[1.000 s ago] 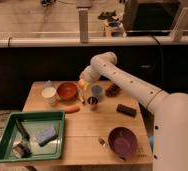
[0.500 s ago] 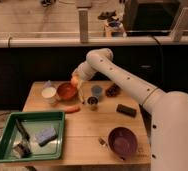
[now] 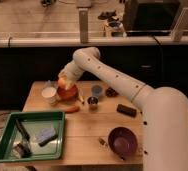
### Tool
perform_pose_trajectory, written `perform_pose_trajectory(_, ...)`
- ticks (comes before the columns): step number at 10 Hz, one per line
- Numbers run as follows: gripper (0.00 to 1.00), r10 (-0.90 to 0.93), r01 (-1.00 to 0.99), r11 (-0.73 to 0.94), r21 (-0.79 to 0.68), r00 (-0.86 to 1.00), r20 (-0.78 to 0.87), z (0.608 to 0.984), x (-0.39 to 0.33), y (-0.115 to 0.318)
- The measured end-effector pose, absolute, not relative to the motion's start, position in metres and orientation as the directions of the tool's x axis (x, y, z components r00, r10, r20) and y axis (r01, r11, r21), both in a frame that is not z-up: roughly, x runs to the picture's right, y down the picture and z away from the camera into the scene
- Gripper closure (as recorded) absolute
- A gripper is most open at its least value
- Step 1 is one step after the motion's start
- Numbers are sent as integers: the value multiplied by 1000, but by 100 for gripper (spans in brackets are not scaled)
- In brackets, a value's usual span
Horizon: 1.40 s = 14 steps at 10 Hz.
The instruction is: Place apple in paper cup
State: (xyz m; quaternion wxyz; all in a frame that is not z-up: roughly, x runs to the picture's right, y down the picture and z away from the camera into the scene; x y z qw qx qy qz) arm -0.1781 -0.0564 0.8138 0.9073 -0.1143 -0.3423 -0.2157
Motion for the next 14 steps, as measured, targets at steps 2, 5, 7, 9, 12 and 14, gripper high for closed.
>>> perform_pose_trajectory(2, 100, -344, 513, 857, -41, 630, 696, 815, -209, -55)
perform_pose_trajectory(5, 100, -374, 563, 827, -15, 570, 732, 818, -244, -52)
perform_pose_trajectory(7, 98, -379, 579, 815, -10, 546, 747, 819, -254, -50)
perform_pose_trajectory(9, 78, -378, 594, 804, -18, 535, 756, 823, -258, -45)
perform_pose_trajectory(12, 48, -386, 614, 789, -19, 520, 762, 825, -266, -38)
perform_pose_trajectory(14, 28, -387, 617, 787, -17, 515, 765, 826, -269, -36)
